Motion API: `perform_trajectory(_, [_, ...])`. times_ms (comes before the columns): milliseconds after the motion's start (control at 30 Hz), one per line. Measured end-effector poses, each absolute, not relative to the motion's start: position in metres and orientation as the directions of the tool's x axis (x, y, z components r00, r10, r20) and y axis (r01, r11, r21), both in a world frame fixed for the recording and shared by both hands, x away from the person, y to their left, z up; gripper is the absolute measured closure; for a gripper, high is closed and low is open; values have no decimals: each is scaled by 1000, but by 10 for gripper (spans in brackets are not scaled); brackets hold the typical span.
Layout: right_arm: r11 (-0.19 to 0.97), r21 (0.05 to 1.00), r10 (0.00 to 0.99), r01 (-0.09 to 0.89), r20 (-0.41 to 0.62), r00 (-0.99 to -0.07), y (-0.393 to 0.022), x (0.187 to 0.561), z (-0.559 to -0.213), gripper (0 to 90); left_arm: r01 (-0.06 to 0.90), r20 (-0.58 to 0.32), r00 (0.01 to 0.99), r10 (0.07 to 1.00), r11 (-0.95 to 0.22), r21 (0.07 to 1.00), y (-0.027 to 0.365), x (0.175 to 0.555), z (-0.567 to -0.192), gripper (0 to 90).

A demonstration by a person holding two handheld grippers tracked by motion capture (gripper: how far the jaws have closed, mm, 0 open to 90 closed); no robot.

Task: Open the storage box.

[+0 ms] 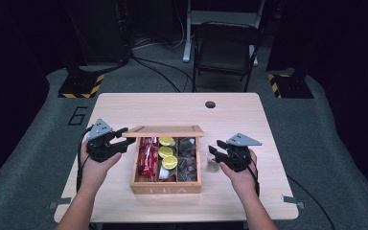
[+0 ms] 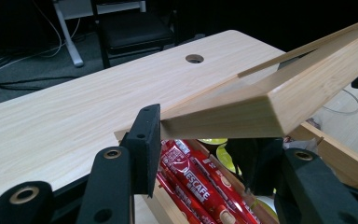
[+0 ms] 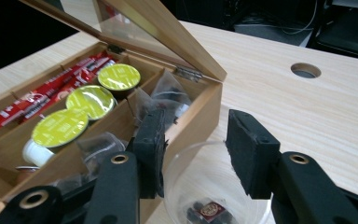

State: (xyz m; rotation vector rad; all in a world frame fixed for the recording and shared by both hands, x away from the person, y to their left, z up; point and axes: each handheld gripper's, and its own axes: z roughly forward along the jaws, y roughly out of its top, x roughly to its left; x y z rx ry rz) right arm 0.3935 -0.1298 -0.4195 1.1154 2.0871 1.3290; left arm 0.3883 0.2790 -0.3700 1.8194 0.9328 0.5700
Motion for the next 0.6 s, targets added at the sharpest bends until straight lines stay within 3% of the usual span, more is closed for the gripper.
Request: perform_trajectory(600, [246, 906, 766, 344, 36, -642, -112, 392, -389, 542, 346, -21, 597, 802, -233, 909, 279, 388, -369, 547])
